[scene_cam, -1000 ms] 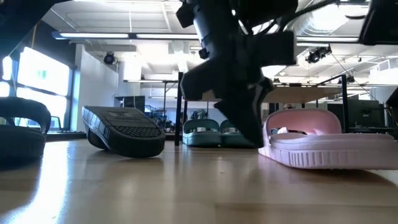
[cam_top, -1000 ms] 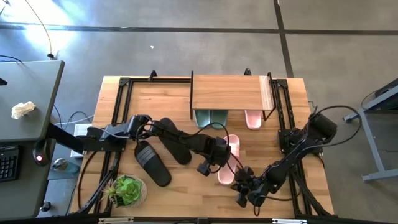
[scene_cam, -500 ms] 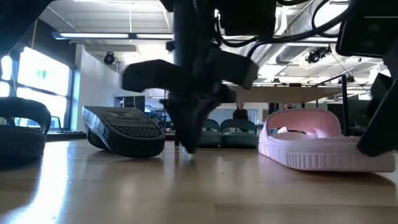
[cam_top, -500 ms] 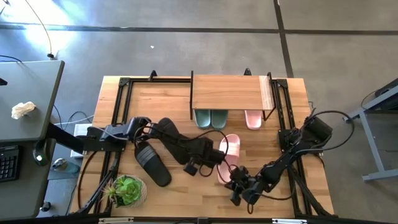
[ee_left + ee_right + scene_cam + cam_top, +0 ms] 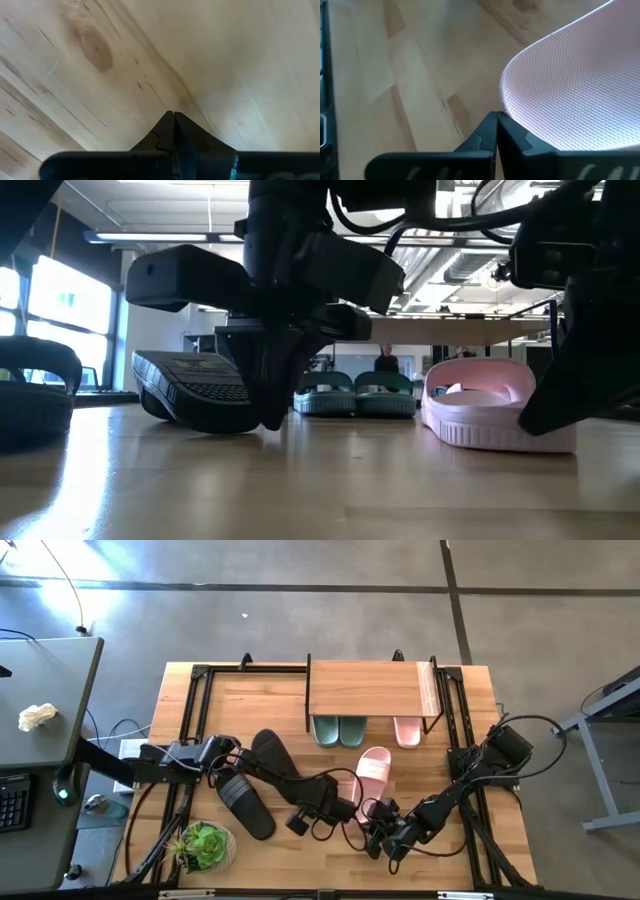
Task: Pick and place slides into the shelf
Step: Put the pink slide under the shelf
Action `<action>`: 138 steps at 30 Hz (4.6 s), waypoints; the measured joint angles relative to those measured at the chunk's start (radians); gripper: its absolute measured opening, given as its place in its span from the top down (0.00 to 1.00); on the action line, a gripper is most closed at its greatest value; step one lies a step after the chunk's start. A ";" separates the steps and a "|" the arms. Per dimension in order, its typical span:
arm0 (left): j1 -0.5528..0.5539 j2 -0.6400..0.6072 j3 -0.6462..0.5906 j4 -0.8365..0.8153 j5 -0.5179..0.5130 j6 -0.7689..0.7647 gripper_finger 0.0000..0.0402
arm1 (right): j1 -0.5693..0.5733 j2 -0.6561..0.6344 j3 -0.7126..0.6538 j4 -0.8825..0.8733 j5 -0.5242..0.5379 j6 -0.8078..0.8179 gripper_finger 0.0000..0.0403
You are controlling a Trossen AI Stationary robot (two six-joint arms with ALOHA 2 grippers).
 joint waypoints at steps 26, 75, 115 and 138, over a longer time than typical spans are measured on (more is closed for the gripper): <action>0.001 -0.071 0.001 -0.003 0.007 -0.001 1.00 | -0.056 -0.017 -0.004 -0.275 0.106 0.199 1.00; -0.038 -0.325 0.000 0.140 -0.051 0.106 1.00 | 0.006 -0.136 0.260 -1.406 0.474 0.424 1.00; 0.406 -1.267 -0.975 0.819 0.251 -0.026 1.00 | -0.416 -0.369 -0.132 -0.550 0.189 -0.963 0.69; 0.408 -1.266 -0.975 0.811 0.254 -0.035 1.00 | -0.456 -0.281 -0.108 -0.647 0.306 -0.712 0.98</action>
